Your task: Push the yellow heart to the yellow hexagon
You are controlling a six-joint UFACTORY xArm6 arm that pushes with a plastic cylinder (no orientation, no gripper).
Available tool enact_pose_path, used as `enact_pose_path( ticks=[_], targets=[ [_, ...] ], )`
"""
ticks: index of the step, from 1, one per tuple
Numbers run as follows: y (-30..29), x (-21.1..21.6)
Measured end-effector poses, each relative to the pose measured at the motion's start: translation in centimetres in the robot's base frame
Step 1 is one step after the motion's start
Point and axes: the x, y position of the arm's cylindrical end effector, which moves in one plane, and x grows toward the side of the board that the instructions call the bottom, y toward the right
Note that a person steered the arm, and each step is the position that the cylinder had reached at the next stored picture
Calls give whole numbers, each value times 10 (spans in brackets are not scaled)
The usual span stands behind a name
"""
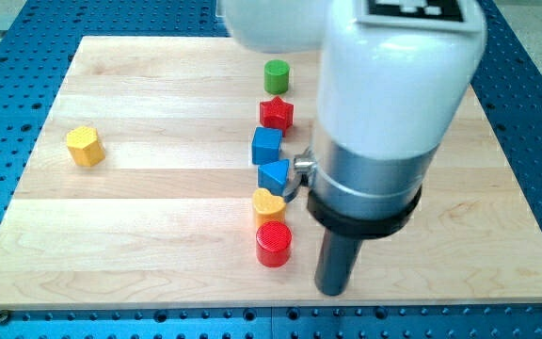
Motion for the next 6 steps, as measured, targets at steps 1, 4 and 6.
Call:
enact_pose_path(
  ticks=[1, 4, 6],
  targets=[
    [-1, -23],
    [-86, -99],
    [-192, -144]
  ],
)
